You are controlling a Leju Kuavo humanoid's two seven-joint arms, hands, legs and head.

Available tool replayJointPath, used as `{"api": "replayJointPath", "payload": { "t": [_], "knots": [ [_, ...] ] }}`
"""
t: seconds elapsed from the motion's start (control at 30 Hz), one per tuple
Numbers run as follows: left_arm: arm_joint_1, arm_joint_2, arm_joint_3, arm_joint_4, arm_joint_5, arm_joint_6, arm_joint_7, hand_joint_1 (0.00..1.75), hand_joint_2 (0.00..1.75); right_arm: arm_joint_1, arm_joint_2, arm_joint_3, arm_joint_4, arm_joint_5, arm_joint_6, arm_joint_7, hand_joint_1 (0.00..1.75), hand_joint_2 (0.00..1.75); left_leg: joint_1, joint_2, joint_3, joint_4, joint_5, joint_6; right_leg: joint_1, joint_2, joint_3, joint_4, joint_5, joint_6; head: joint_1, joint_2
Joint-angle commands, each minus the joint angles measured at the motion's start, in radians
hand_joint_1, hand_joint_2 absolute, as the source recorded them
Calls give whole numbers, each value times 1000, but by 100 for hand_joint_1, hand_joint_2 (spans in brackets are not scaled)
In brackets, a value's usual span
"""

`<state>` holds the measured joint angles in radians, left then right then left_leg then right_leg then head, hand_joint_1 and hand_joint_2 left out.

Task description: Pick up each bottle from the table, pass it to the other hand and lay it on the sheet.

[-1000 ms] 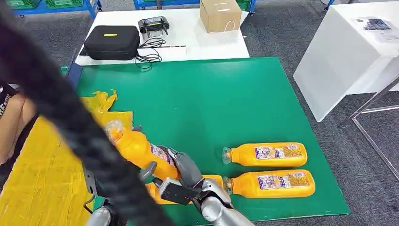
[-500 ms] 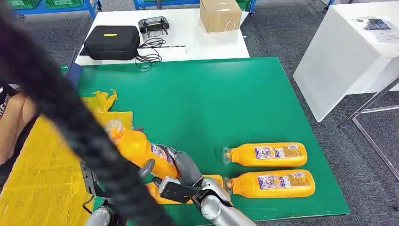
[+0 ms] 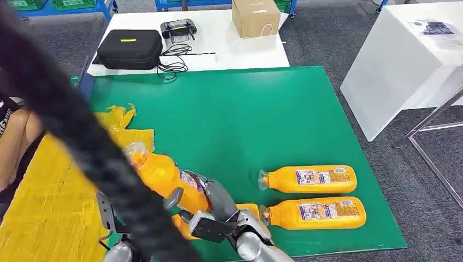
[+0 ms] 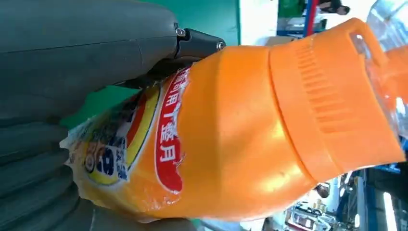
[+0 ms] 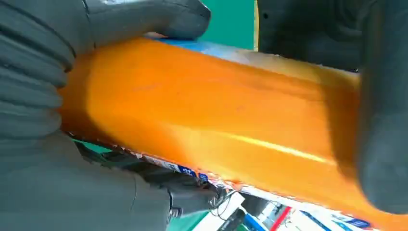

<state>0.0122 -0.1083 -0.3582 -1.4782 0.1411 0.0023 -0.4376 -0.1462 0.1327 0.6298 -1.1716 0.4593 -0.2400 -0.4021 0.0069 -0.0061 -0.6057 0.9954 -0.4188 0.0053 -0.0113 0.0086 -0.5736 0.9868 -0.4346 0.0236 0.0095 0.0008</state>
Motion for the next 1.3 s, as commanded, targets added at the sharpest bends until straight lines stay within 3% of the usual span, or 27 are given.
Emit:
{"api": "replayJointPath", "payload": {
  "t": [0.03,0.1,0.23,0.43,0.53,0.7,0.77,0.93,0.97,1.13,1.17,1.3],
  "knots": [
    [-16,24,1,-13,-307,224,-28,175,175,78,-58,-31,-177,67,-51,14,0,175,2,-2,2,1,-2,0,2,-3,4,-1,-2,-1,0,0],
    [-31,43,1,2,-538,358,64,175,175,103,-63,-48,-215,106,-76,20,0,175,1,-1,3,0,-1,0,2,-2,5,-1,-1,-1,0,0],
    [-35,61,54,-2,-797,441,151,175,175,166,-75,-80,-311,155,-85,38,0,175,1,-3,2,0,-1,0,1,-5,4,-1,-2,-1,0,0],
    [-32,60,64,-8,-798,438,151,175,175,172,-75,-82,-320,161,-83,41,0,175,2,-1,3,0,-2,0,2,-2,4,-1,-1,-1,0,0],
    [-35,77,96,-5,-1076,519,252,175,175,189,-73,-86,-342,204,-80,54,0,175,1,-1,1,0,0,0,1,-1,2,-1,-1,0,0,0],
    [-28,123,142,-29,-1386,499,380,175,175,226,-83,-66,-411,258,-77,76,0,175,1,0,2,0,-1,0,1,-1,2,-1,-1,-1,0,0],
    [-44,145,138,0,-1519,451,451,175,175,213,-79,-75,-399,317,-70,163,0,175,1,1,2,0,-1,0,1,0,2,0,-1,-1,0,0],
    [-47,148,139,15,-1515,452,449,175,175,213,-78,-75,-397,317,-71,163,0,175,2,0,4,0,-2,0,2,-1,5,-2,-1,-1,0,0],
    [-99,153,124,100,-1577,361,505,175,175,193,-110,-46,-373,484,-53,275,0,175,3,0,6,0,-2,0,3,-2,7,-2,-1,-1,0,0],
    [-364,97,78,600,-1614,403,553,175,175,199,-180,0,-324,602,-16,393,0,175,1,-9,6,-4,3,0,1,-11,8,-5,0,0,0,0],
    [-446,47,102,760,-1577,400,552,175,175,205,-203,12,-331,669,-27,443,0,175,1,-11,5,-4,3,0,1,-12,8,-5,0,0,0,0],
    [-475,31,98,814,-1582,423,559,175,175,210,-210,13,-337,669,-29,443,0,175,0,-9,3,-2,3,1,1,-10,6,-3,0,0,0,0]
  ]
}}
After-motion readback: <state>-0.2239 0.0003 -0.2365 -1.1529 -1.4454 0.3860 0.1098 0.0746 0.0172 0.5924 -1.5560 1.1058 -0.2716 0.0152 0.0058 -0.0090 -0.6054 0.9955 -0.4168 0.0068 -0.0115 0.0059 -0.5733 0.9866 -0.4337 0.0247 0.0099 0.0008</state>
